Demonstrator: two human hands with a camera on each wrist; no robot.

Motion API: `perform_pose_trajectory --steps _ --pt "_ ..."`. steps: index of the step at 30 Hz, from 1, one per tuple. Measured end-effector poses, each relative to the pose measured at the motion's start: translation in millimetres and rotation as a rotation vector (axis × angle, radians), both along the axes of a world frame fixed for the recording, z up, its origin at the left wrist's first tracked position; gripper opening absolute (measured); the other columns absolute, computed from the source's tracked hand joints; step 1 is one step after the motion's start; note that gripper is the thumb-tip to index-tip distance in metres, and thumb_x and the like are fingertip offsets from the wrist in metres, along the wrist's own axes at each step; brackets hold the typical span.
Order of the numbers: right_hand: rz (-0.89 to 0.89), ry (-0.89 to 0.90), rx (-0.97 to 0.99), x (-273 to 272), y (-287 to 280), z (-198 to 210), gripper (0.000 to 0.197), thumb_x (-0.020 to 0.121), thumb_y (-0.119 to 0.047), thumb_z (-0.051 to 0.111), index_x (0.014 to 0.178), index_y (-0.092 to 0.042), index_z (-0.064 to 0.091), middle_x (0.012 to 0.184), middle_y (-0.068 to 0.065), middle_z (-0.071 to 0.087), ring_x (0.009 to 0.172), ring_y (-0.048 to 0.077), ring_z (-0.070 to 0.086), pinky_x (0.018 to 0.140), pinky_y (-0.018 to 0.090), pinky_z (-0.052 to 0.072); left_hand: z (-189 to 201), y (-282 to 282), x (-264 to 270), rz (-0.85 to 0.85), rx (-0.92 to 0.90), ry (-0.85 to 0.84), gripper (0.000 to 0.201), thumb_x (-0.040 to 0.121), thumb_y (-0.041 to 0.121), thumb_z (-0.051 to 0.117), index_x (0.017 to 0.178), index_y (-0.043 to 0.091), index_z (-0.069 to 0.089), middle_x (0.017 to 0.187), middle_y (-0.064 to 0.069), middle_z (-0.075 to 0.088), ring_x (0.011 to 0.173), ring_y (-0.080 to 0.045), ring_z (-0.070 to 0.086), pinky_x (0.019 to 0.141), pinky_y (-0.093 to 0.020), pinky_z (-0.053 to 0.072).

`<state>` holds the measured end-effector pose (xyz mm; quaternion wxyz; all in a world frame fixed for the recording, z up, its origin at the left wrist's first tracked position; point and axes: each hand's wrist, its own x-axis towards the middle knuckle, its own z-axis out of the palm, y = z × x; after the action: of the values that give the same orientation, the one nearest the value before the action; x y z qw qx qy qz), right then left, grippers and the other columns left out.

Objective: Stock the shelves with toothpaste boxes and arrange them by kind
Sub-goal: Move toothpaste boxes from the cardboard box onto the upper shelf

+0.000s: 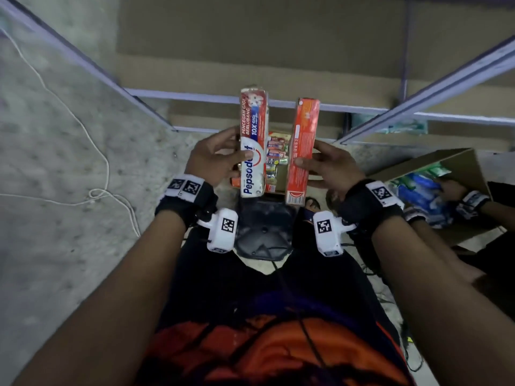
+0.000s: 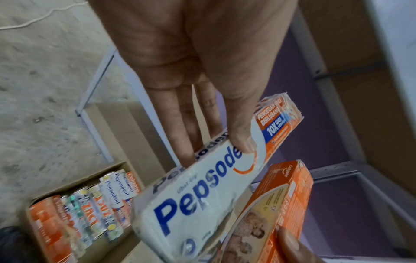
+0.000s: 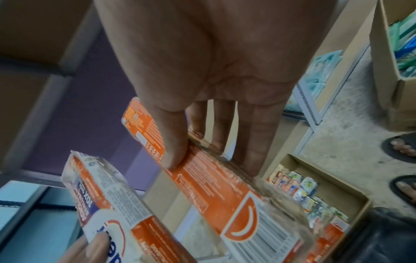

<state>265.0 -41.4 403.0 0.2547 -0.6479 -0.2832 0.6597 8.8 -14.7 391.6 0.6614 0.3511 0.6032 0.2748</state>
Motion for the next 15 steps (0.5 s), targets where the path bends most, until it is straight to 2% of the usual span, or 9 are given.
perform_pose_trajectory --steps 4,8,11,13,15 --pt "-0.023 0.040 0.096 -5 -3 39 0.043 0.084 -0.019 0.077 0.125 -0.025 0.065 0.106 0.000 0.076 0.094 0.017 0.074 0.073 0.029 0.060 38 7 -3 0.009 0.102 -0.005 0.052 0.075 0.015 0.083 0.123 0.030 0.067 0.106 0.001 0.074 0.097 -0.018 0.072 0.071 -0.041 0.061" --pt "-0.003 0.045 0.187 -5 2 71 0.041 0.083 -0.021 0.078 0.122 -0.026 0.066 0.107 -0.002 0.075 0.097 0.016 0.073 0.075 0.028 0.060 75 16 -5 -0.017 0.219 -0.001 0.052 0.077 0.015 0.081 0.124 0.033 0.066 0.103 0.005 0.074 0.094 -0.014 0.072 0.066 -0.035 0.061" --pt "0.032 0.048 0.263 -3 12 93 0.044 0.084 -0.023 0.078 0.126 -0.030 0.065 0.109 -0.002 0.074 0.098 0.016 0.073 0.077 0.029 0.060 99 28 -6 -0.018 0.299 -0.008 0.052 0.077 0.018 0.082 0.124 0.033 0.066 0.106 0.002 0.074 0.096 -0.017 0.072 0.066 -0.034 0.061" --pt "0.060 0.039 0.332 -3 23 110 0.044 0.084 -0.023 0.077 0.126 -0.030 0.065 0.108 -0.002 0.075 0.098 0.014 0.072 0.074 0.025 0.059 114 38 -8 -0.011 0.356 -0.005 0.055 0.075 0.021 0.083 0.127 0.029 0.064 0.109 0.002 0.073 0.095 -0.021 0.072 0.066 -0.037 0.061" --pt "0.073 0.014 0.403 -3 36 127 0.042 0.084 -0.023 0.078 0.125 -0.028 0.067 0.106 -0.003 0.075 0.096 0.012 0.072 0.070 0.020 0.057 130 50 -8 0.005 0.412 0.008 0.058 0.072 0.028 0.085 0.127 0.031 0.064 0.111 0.005 0.072 0.095 -0.021 0.072 0.067 -0.038 0.061"
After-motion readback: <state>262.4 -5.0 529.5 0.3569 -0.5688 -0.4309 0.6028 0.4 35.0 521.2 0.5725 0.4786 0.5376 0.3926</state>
